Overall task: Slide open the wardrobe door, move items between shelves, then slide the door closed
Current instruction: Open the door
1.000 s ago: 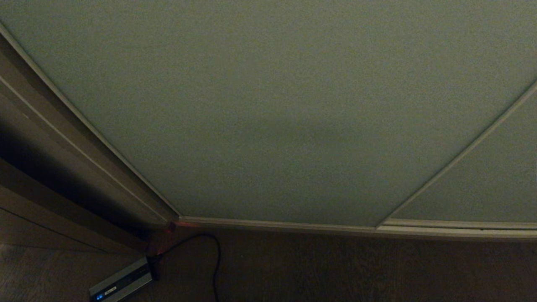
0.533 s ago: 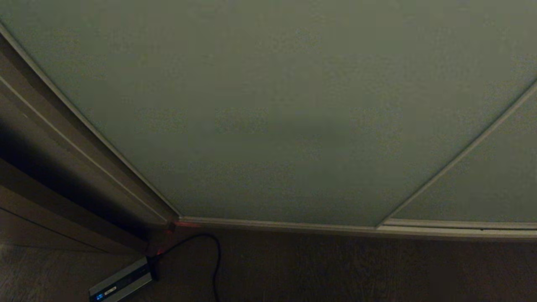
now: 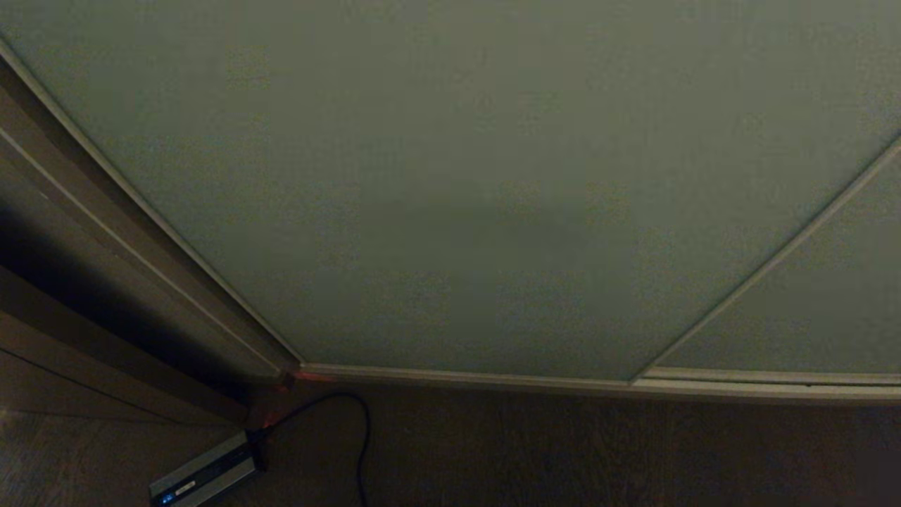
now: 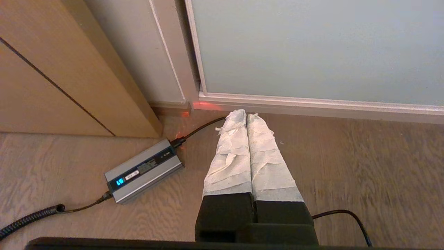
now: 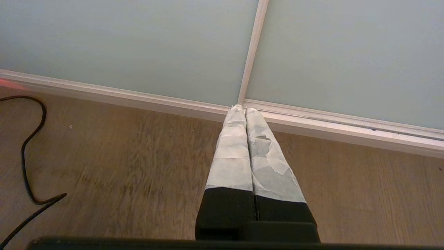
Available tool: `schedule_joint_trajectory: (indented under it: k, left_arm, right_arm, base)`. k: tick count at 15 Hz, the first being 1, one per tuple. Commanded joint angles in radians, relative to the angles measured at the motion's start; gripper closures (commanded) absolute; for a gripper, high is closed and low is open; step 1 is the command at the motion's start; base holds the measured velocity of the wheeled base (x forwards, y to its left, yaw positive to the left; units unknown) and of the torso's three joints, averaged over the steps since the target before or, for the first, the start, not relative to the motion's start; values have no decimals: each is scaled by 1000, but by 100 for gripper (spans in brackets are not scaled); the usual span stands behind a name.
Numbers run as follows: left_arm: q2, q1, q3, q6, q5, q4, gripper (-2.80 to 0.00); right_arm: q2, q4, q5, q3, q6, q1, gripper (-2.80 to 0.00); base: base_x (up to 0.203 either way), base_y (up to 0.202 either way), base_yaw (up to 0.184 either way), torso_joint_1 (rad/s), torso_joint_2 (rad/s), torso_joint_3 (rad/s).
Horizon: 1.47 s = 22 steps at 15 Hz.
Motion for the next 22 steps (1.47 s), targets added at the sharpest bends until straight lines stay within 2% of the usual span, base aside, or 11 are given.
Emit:
schedule_joint_trajectory:
  k: [1,22]
  left_arm:
    - [2,0,0,0,0,0,0]
    - [2,0,0,0,0,-1,0]
  right_arm:
    - [0,0,0,3,0,0,0]
    - [0,0,0,3,0,0,0]
  base:
    - [0,0,0,0,0,0]
    - [0,0,0,0,0,0]
